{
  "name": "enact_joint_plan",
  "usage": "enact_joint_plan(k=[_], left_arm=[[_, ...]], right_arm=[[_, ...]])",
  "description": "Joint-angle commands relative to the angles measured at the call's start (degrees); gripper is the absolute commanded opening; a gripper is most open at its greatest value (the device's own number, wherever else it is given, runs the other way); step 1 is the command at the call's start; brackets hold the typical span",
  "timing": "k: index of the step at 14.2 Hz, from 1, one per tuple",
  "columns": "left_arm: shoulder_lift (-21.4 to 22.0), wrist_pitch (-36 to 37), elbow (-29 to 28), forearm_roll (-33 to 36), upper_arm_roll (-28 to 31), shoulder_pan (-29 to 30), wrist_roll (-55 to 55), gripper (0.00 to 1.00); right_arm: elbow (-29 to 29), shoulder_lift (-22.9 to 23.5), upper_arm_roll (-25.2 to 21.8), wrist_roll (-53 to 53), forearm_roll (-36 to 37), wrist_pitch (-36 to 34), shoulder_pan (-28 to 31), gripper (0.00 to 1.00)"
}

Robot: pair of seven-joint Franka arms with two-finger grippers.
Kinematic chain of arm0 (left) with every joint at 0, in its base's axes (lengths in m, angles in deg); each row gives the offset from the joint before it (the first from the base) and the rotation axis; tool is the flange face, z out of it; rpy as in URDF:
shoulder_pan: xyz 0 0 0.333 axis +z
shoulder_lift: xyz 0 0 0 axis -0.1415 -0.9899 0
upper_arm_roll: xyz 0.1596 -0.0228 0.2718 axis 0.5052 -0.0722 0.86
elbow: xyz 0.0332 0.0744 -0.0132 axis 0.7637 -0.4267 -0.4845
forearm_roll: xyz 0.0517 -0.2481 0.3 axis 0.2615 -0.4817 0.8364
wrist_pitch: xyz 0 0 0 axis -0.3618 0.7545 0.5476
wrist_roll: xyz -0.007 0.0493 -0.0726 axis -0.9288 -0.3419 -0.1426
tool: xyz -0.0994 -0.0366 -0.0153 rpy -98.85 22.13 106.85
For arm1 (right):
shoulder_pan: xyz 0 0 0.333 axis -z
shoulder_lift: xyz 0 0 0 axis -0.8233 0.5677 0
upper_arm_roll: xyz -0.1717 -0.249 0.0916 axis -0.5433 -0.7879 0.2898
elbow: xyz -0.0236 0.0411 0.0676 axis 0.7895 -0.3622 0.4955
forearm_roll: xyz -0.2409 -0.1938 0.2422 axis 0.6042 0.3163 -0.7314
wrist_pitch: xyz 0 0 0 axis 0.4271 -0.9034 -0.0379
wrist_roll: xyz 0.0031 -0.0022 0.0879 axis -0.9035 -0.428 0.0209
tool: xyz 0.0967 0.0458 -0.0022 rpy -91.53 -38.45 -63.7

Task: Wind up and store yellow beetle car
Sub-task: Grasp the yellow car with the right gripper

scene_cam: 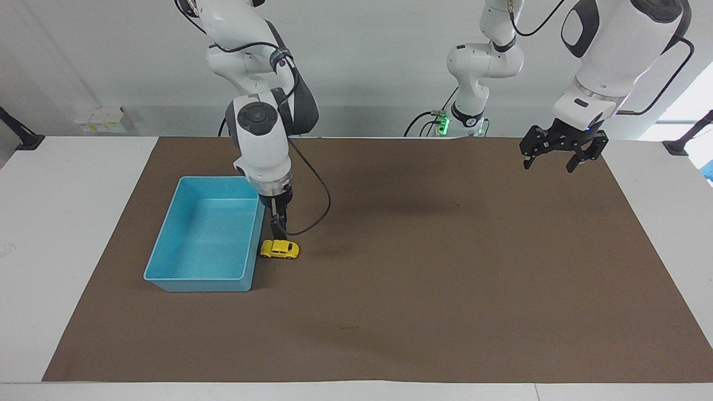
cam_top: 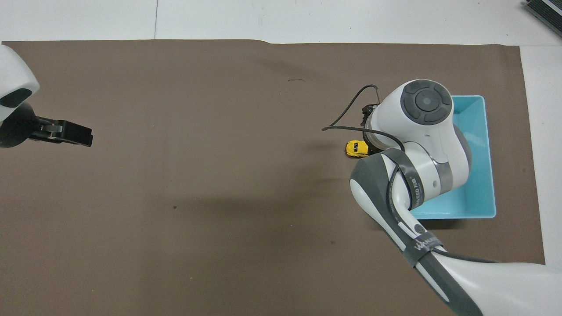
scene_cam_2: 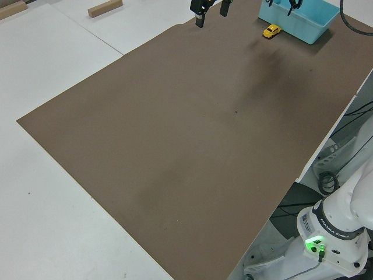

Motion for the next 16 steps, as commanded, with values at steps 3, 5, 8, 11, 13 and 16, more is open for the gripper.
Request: enact_joint_plan(k=[3,5,8,11,13,16], left_arm=[[0.6,6.2,4.4,0.2,-0.6,0.8,0.9,1.00],[1.6,7.6,4.6,0.2,-0.6,0.8,0.9,1.00],[2.7,9.1,4.6,-1.2,-0.5,0.8,0.7,1.00],[4.7,8.6,4.4,-1.0,-0.3,0.8,0.4,1.00],[4.7,9.3,4.4,-1.1,-0.4,0.7,0.3,1.00],[4.7,9.2,4.4,-1.0,-0.1,1.0,0.3,1.00]], right_arm=[[-1.9,2.6,0.4,-3.5,2.0,4.9,0.4,1.00],[-3.7,3.2,0.4,-3.6,2.0,8.7,0.7,1.00],[-4.7,3.7,0.4,-3.1,2.0,9.6,1.6,1.00],[-8.9,3.1,0.4,-3.3,2.0,14.5,2.6,1.00],[-10.1,3.2,0.4,-3.0,2.0,15.8,3.5,1.00],[-10.4,3.2,0.4,-3.0,2.0,16.1,3.7,1.00]])
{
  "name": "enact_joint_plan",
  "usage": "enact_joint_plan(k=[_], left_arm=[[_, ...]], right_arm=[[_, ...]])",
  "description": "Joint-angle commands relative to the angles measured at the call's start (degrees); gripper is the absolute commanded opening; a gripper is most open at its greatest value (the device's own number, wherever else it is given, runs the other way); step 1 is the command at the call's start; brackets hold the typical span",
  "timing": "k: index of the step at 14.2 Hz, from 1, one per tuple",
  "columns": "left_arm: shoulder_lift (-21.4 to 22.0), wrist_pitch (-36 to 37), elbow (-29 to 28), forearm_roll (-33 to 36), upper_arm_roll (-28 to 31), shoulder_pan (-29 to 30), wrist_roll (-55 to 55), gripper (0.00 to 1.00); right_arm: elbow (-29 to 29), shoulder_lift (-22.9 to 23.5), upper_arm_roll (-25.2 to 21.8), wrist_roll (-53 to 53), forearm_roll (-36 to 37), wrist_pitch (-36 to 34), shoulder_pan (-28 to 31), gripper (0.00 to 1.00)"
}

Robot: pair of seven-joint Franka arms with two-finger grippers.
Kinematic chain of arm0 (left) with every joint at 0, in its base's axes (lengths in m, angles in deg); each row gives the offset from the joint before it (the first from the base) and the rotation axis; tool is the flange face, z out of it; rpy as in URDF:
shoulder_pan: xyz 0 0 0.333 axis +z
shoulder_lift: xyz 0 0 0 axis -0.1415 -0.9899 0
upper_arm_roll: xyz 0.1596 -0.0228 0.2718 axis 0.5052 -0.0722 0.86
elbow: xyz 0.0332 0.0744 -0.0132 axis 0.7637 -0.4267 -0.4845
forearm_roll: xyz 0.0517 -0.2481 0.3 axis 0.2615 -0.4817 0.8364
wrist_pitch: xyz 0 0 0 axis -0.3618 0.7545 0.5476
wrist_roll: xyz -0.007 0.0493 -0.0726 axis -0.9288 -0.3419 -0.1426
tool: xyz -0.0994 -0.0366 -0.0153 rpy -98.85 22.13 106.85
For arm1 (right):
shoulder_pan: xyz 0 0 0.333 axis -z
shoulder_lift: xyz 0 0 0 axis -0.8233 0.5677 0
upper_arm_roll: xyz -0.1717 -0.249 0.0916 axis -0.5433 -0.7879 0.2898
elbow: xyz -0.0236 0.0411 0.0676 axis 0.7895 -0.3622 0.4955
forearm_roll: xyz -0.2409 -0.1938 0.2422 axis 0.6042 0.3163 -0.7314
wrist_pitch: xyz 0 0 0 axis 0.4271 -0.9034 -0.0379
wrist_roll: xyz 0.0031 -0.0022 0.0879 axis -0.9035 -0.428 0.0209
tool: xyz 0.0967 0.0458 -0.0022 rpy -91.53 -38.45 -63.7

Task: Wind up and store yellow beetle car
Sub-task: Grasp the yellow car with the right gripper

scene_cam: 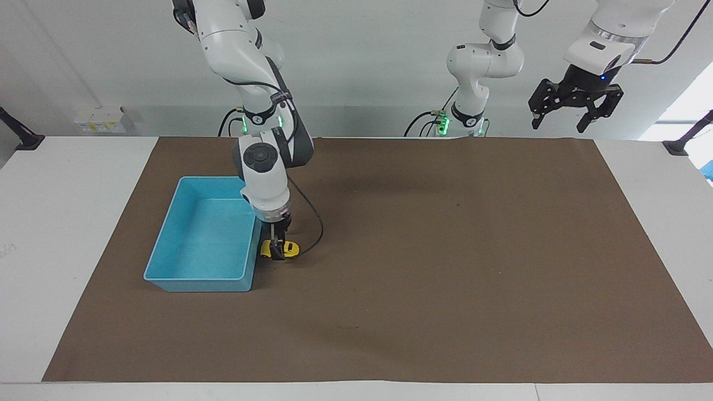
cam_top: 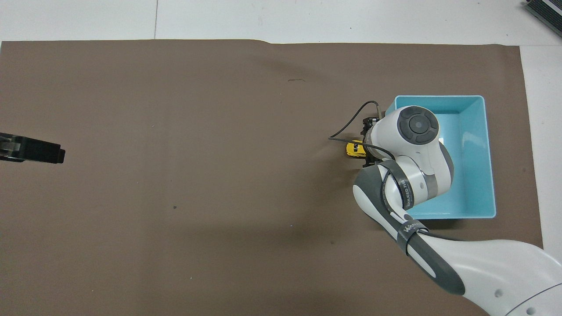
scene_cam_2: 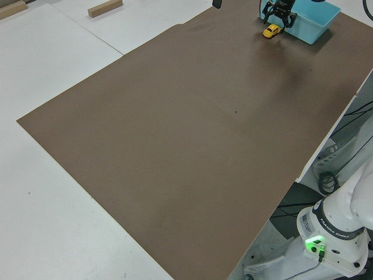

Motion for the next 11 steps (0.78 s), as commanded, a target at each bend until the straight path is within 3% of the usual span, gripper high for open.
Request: enact_joint_plan(k=[1,5,6,10,11], left_arm=[[0.4,1.2,0.1,-0.6,0.1,0.9,0.3,1.00],[1.1,1.3,-0.6,-0.6,0.2,0.9,0.9,1.00],[1.3,1.3,-0.9,-0.6,0.2,0.8,0.9,1.00],[1.4,1.2,-1.4,-0.6,0.2,0.8,0.9,1.00],[1.5,1.2,-1.7,-0.6,0.2,0.8,0.9,1.00]], right_arm=[[-2.3,-1.0,0.6,-1.3,1.5,1.8,0.9,1.00],[-2.6,-1.0,0.6,-0.3,1.5,2.5,1.2,1.00],[-2.7,-1.1,0.6,-0.1,1.5,2.5,1.2,0.92],[-3.0,-1.2,0.7,-0.5,1.3,2.2,1.3,0.25],[-2.8,-1.1,0.7,-0.6,1.3,2.1,1.0,0.13]])
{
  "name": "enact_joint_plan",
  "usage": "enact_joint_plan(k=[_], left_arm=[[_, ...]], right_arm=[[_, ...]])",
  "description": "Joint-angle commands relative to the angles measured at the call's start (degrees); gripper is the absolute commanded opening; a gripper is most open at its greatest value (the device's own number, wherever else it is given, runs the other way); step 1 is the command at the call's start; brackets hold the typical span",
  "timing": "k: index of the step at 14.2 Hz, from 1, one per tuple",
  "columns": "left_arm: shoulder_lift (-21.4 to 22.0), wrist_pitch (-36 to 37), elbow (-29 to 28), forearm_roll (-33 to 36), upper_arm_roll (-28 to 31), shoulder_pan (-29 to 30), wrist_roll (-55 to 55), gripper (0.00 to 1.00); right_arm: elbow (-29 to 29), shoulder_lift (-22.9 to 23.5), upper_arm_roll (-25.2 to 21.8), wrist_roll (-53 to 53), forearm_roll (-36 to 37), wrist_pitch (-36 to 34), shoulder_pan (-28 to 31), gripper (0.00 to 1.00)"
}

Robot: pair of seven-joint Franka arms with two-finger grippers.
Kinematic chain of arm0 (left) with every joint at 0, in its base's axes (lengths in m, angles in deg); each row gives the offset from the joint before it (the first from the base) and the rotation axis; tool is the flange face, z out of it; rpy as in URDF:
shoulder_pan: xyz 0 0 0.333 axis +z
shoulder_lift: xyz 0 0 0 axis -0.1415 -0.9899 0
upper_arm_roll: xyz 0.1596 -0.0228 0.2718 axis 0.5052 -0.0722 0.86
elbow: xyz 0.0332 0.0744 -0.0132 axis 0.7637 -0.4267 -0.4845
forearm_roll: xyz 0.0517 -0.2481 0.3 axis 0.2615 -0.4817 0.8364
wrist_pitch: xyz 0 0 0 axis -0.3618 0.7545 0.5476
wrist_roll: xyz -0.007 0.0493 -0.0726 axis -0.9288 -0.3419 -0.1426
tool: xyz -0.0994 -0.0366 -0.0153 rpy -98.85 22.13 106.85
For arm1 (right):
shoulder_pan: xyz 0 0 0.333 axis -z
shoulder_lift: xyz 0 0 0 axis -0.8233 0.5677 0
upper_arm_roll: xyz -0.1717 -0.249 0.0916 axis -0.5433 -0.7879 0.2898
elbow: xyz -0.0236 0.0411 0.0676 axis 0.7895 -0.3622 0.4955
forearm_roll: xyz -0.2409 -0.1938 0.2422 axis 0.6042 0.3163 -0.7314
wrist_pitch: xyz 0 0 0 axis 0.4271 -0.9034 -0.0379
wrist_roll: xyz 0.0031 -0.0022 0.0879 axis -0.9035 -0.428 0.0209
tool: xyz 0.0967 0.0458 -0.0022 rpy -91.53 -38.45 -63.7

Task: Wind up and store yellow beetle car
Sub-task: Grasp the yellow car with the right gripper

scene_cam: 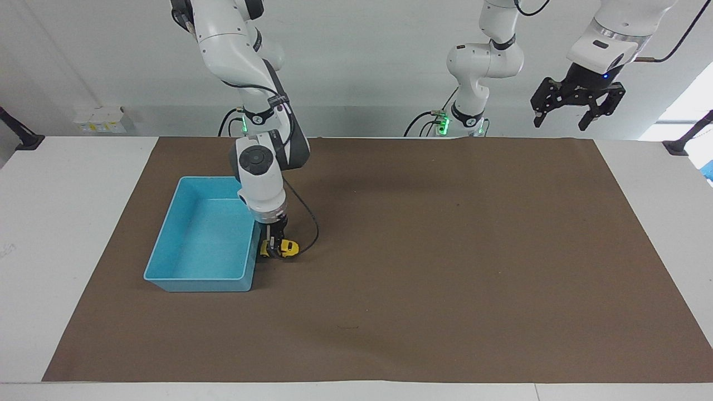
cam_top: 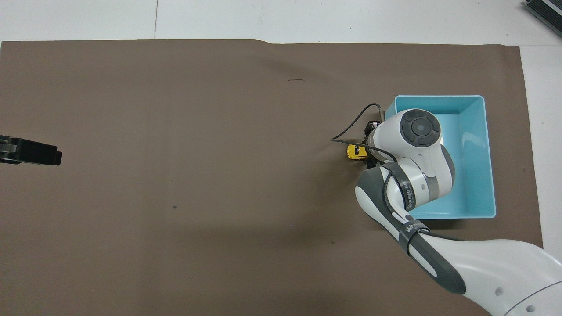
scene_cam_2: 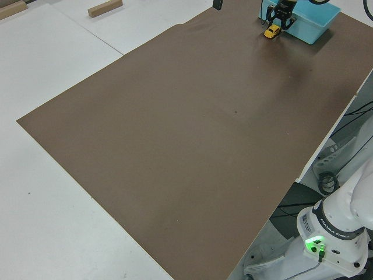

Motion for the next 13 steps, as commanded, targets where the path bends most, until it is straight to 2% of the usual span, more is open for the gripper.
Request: enact_joint_plan(k=[1,2,6,10,13], left_arm=[[1.8,0.5,-1.7,-0.6,-0.3,0.8,0.9,1.00],[1.8,0.5,-1.9,-0.6,-0.3,0.8,0.9,1.00],[1.8,-0.1,-1.8,-0.7,-0.3,0.7,-0.2,1.00],[1.8,0.2,-2.0,-0.7,-0.3,0.8,-0.1,1.00],[1.8,0.0,-3.3,-0.7,-0.3,0.0,-0.2,1.00]], right_arm=[[-1.3,-1.0,0.7,-0.7,1.2,1.0,0.5,0.04],[-1.1,-0.9,0.7,-0.7,1.2,1.0,0.5,0.00],[0.5,-1.0,0.7,-1.1,1.0,-0.3,-1.2,0.00],[3.6,-1.4,1.0,-0.2,0.8,-4.4,-1.5,0.00],[5.2,-2.0,3.0,0.0,0.6,-6.3,-1.5,0.00]])
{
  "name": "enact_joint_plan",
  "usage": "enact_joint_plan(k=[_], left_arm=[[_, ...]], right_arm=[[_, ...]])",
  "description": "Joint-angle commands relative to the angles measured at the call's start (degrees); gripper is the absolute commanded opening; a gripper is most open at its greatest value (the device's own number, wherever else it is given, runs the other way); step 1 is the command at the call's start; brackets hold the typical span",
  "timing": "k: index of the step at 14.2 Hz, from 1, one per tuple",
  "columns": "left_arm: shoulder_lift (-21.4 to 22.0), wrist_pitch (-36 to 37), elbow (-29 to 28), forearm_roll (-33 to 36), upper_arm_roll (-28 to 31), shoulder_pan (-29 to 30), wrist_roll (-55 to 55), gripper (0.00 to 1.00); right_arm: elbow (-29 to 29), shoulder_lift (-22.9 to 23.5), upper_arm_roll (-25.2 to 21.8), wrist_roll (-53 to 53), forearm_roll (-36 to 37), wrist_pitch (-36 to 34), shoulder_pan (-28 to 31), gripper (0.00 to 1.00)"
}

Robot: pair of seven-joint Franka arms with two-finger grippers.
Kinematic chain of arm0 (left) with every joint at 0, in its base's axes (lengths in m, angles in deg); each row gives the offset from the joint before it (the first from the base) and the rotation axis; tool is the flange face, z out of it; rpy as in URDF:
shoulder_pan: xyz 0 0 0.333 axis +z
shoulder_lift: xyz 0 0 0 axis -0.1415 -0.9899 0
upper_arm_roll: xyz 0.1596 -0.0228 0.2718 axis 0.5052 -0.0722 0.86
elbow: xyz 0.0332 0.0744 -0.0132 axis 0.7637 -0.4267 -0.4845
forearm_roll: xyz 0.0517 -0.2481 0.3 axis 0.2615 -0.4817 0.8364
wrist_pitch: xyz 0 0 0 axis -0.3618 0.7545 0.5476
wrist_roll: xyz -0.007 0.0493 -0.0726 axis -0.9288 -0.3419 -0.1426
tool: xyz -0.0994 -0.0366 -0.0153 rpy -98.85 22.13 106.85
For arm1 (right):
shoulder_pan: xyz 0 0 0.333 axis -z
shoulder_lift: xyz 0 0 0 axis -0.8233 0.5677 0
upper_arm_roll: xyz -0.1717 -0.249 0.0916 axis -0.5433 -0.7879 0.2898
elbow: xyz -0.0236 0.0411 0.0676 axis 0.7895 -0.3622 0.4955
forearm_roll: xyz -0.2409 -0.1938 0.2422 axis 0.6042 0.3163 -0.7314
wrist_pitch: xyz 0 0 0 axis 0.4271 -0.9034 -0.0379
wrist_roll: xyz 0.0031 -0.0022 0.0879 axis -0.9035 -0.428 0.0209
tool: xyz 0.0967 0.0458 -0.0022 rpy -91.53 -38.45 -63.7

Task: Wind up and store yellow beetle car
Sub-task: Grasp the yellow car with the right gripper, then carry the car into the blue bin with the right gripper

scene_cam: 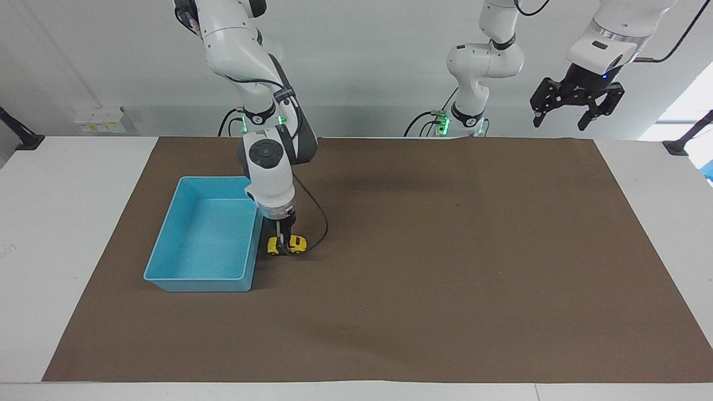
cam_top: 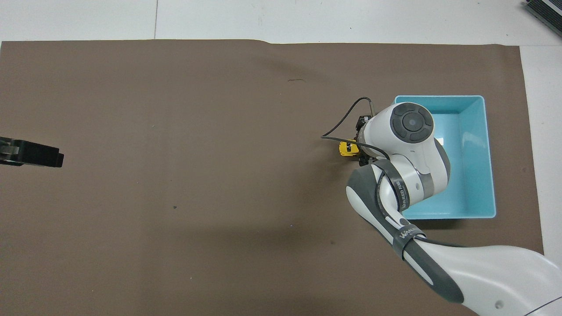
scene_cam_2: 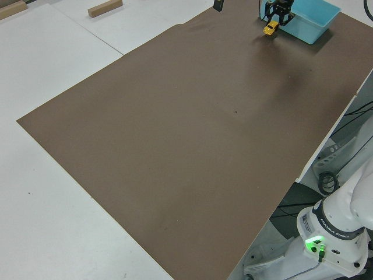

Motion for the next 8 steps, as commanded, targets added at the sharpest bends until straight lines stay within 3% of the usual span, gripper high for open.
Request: enact_joint_plan(k=[1,8], left_arm=[[1.5,-0.1,-2.4,-0.7,-0.2,0.1,-0.1,1.00],[1.4,0.5,-1.9,-0.5,0.4,0.8,0.2,1.00]], right_arm=[[1.4,-1.3,2.3,0.5,0.6,-2.5,0.5,0.00],[1.7,-6.4,3.4,13.6,-2.8,-5.5,0.6,0.00]])
